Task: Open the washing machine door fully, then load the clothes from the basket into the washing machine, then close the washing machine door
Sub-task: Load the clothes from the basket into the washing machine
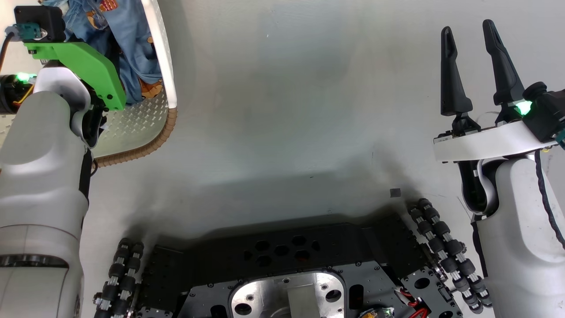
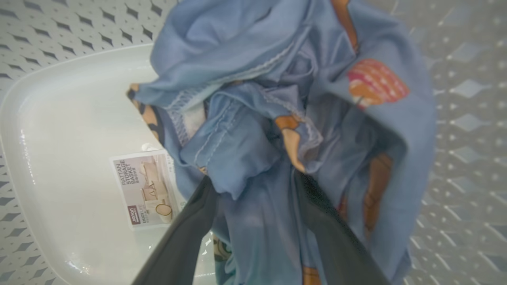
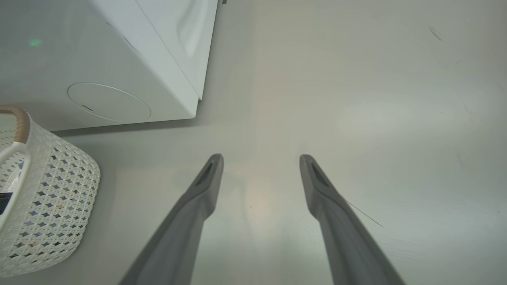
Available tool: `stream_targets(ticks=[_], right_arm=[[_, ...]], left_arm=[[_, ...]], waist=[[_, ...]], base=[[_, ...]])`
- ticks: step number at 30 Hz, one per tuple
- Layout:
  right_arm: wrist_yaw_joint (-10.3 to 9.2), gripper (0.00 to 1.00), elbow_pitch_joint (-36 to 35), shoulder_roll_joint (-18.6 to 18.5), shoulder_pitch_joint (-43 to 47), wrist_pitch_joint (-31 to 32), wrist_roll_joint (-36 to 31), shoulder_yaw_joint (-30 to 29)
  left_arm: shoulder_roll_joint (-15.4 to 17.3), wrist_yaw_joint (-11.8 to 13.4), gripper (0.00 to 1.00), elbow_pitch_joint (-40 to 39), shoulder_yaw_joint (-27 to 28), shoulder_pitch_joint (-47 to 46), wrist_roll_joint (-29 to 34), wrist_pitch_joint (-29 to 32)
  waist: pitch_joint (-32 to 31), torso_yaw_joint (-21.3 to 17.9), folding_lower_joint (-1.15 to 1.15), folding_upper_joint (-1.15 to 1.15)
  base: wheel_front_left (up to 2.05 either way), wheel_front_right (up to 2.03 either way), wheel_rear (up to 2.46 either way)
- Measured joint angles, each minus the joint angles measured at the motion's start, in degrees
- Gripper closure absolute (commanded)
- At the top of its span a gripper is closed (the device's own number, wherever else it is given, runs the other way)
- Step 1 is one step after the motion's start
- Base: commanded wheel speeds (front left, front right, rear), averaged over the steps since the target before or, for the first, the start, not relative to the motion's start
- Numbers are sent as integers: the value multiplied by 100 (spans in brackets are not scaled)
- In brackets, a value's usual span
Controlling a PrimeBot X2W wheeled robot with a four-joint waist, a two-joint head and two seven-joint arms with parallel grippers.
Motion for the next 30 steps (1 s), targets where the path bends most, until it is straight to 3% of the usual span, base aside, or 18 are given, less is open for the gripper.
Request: stream_targets(ticks=[12, 13, 14, 15, 30], right_arm=[[0, 0, -35, 4, 9, 0, 0, -5], [0, 0, -37, 5, 13, 0, 0, -5], [0, 0, -40, 7, 20, 0, 0, -5], [1, 0, -42, 7, 29, 0, 0, -5], [1, 0, -116, 15, -31, 0, 0, -116]], left_arm=[[-11, 0, 0, 282, -4, -166, -41, -1], [-15, 0, 15, 309, -5, -184, -44, -1], [-20, 0, 67, 336, -12, -203, -44, -1], [-23, 0, 100, 354, -23, -212, -44, -2], [-126, 0, 100, 381, -199, -341, -390, -378]], waist=[[-22, -23, 0, 0], [-24, -27, 0, 0], [-26, -30, 0, 0], [-27, -33, 0, 0], [-106, -16, 0, 0]], base=[[0, 0, 0], [0, 0, 0], [0, 0, 0], [0, 0, 0], [0, 0, 0]])
